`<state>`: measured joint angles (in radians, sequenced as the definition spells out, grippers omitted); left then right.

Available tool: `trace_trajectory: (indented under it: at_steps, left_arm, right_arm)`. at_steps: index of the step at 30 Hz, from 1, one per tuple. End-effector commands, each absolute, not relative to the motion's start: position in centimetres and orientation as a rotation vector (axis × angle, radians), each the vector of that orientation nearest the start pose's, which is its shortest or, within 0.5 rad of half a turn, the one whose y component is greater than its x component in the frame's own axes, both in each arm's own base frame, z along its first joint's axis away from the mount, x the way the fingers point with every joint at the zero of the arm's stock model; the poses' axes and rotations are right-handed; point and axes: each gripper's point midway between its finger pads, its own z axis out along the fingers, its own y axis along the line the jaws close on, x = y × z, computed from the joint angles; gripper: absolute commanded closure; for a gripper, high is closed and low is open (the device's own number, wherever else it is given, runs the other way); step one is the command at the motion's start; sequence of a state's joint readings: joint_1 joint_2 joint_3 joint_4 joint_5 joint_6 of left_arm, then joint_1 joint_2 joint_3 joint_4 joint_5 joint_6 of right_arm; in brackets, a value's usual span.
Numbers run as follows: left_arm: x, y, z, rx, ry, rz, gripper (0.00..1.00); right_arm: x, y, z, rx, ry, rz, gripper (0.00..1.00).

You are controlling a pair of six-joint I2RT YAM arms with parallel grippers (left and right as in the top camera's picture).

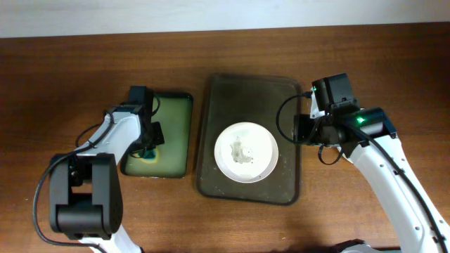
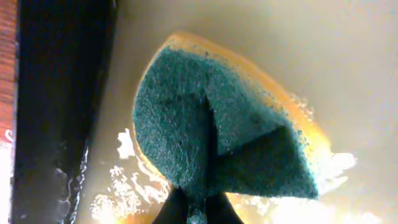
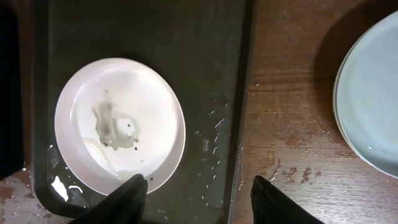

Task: Clean dirty plates on tray and stack at the side
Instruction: 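Pick up the sponge with the left gripper and bring it to the plate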

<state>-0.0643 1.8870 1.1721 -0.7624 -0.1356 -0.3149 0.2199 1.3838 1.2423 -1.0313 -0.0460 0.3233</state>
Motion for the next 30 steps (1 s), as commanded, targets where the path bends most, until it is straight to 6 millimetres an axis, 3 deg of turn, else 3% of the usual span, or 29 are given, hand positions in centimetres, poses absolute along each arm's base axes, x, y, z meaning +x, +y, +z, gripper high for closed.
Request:
trace_trajectory:
  at_steps: [1,3,4,5,9,12,16,18,21,24,30]
  left_arm:
    - [35.5,-1.2,1.7,-0.348,3.057,0.065,1.00]
    - [37.0,-3.4,4.8,-0.252,3.060,-0.115,1.00]
    - [37.6,-4.2,6.4,-0.232,3.051,-0.151,1.00]
    - [37.9,-4.9,7.4,-0.212,3.046,-0.164,1.00]
    - [38.5,-9.0,9.8,-0.093,3.022,-0.293,1.00]
    - [38.0,-12.3,10.4,-0.015,3.018,-0.446,1.00]
    - [36.8,-16.1,10.4,0.105,3.024,-0.468,1.00]
    - [36.5,-18.1,10.5,0.152,3.007,-0.479,1.00]
    - [36.3,-20.8,10.5,0.180,2.978,-0.496,1.00]
    - [35.7,-23.5,9.6,0.188,2.983,-0.516,1.00]
    - [32.9,-28.7,3.9,0.046,3.138,-0.546,1.00]
  right_arm:
    - [31.4,7.0,15.7,0.200,2.797,0.208,0.44]
    - [31.4,8.5,14.1,-0.014,2.858,0.305,0.44]
    - [31.2,10.2,13.1,-0.180,2.884,0.425,0.43]
    - [31.0,10.9,12.3,-0.239,2.903,0.480,0.42]
    - [31.6,11.0,8.0,-0.229,3.013,0.473,0.41]
    - [32.6,11.2,4.7,-0.221,3.061,0.472,0.50]
    - [33.0,11.3,1.3,-0.197,3.115,0.472,0.62]
    - [32.6,11.2,-0.1,-0.188,3.153,0.471,0.79]
    - [32.6,11.2,-0.6,-0.180,3.166,0.470,0.95]
    - [32.7,10.8,-0.7,-0.063,3.179,0.428,0.96]
    - [32.8,10.4,-0.8,0.002,3.187,0.388,0.96]
